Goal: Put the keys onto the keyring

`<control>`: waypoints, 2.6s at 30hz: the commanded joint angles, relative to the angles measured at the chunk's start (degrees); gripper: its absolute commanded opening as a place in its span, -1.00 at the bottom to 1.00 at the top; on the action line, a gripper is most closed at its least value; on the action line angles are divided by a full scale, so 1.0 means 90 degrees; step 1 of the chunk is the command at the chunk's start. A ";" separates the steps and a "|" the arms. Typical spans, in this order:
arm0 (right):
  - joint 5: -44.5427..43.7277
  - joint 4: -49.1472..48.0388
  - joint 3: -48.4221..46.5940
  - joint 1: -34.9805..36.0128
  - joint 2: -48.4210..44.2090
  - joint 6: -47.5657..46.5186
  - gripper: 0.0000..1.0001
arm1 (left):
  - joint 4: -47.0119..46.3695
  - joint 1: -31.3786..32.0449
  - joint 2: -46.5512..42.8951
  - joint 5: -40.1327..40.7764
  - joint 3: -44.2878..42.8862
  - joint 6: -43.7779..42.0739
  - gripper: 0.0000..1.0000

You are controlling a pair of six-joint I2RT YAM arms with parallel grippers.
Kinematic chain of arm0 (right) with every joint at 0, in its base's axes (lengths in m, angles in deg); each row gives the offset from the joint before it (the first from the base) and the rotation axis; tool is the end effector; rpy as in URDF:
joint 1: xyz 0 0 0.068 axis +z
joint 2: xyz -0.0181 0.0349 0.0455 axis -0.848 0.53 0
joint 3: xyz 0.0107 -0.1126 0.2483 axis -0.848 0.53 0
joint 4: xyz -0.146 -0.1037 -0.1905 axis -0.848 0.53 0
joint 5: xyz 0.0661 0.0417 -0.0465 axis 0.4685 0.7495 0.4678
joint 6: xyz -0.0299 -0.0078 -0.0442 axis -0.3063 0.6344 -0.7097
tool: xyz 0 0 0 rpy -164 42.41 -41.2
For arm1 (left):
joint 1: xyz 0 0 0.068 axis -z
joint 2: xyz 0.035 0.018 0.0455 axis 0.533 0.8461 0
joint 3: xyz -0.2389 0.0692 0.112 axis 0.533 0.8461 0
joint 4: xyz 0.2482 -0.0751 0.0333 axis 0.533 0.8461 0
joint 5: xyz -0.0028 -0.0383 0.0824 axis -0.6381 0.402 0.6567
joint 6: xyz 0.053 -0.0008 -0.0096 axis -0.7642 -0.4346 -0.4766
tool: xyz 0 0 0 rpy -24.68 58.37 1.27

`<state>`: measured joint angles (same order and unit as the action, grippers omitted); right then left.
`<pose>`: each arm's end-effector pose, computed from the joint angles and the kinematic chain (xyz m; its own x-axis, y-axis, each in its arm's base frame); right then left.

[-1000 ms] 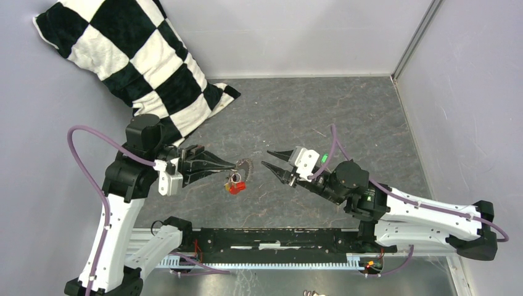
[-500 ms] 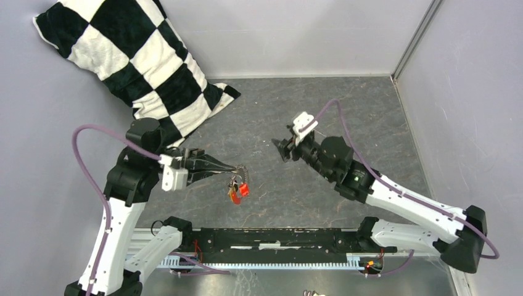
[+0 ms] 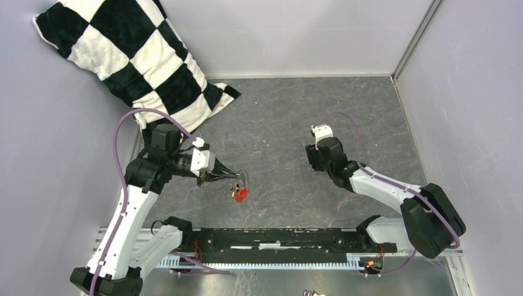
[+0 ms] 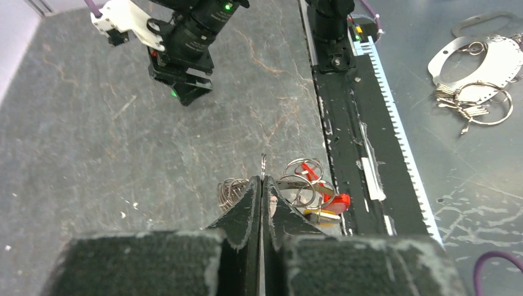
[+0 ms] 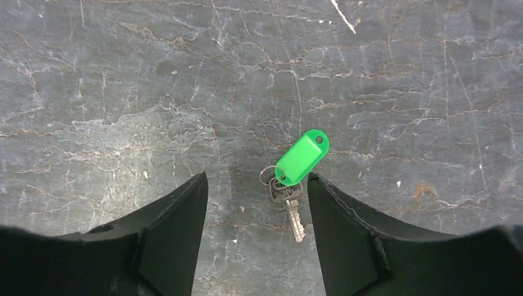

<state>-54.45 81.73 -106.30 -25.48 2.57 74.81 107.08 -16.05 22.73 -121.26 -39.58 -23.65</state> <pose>0.2151 0.1242 0.1806 -0.5882 -0.1861 -0.7871 -0.2184 0.9736 -0.0670 0.1223 -0.0704 0.3569 0.2005 0.2123 -0.9564 0.9795 -0.0640 0.1911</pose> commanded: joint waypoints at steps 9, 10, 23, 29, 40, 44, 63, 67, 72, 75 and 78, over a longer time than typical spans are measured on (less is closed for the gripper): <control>-0.0017 -0.0788 0.0334 0.0025 0.0319 -0.0176 0.27 | 0.0647 0.0011 -0.0270 0.0233 0.0096 -0.0241 -0.96; -0.0007 -0.0825 0.0331 0.0021 0.0370 -0.0166 0.25 | 0.0645 0.0011 -0.0291 0.0240 0.0095 -0.0237 -0.96; -0.0565 -0.1117 0.0344 0.0067 0.0992 -0.0086 0.10 | 0.0654 0.0011 -0.0238 0.0351 0.0055 -0.0121 -0.96; -0.0641 -0.1244 0.0324 0.0058 0.1199 -0.0095 -0.09 | 0.0654 0.0010 -0.0247 0.0398 -0.0001 -0.0161 -0.96; -0.0289 -0.1266 0.0235 0.0065 0.1122 -0.0124 -0.41 | 0.0654 0.0011 -0.0306 0.0441 -0.0071 -0.0208 -0.95; 0.0042 -0.1218 0.0188 0.0062 0.0891 -0.0134 -0.42 | 0.0654 0.0011 -0.0327 0.0450 -0.0064 -0.0211 -0.96; -0.0414 -0.1268 0.0485 0.0056 0.1007 -0.0066 -0.03 | 0.0649 0.0011 -0.0301 0.0485 -0.0102 -0.0353 -0.96; -0.0446 -0.1307 0.0595 0.0061 0.1055 -0.0006 -0.07 | 0.0655 0.0011 -0.0300 0.0485 -0.0122 -0.0343 -0.96; -0.0466 -0.1426 0.0785 0.0020 0.1016 0.0006 -0.30 | 0.0654 0.0011 -0.0303 0.0480 -0.0138 -0.0315 -0.96; -0.0448 -0.1513 0.0837 -0.0026 0.0963 -0.0015 -0.44 | 0.0654 0.0011 -0.0305 0.0460 -0.0145 -0.0276 -0.96; -0.0473 -0.1516 0.0791 -0.0070 0.0912 -0.0044 -0.60 | 0.0654 0.0011 -0.0306 0.0463 -0.0167 -0.0222 -0.96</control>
<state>-57.01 67.11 -100.15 -24.98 11.12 74.78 112.94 -16.05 20.22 -116.65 -38.57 -24.79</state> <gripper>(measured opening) 0.265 0.032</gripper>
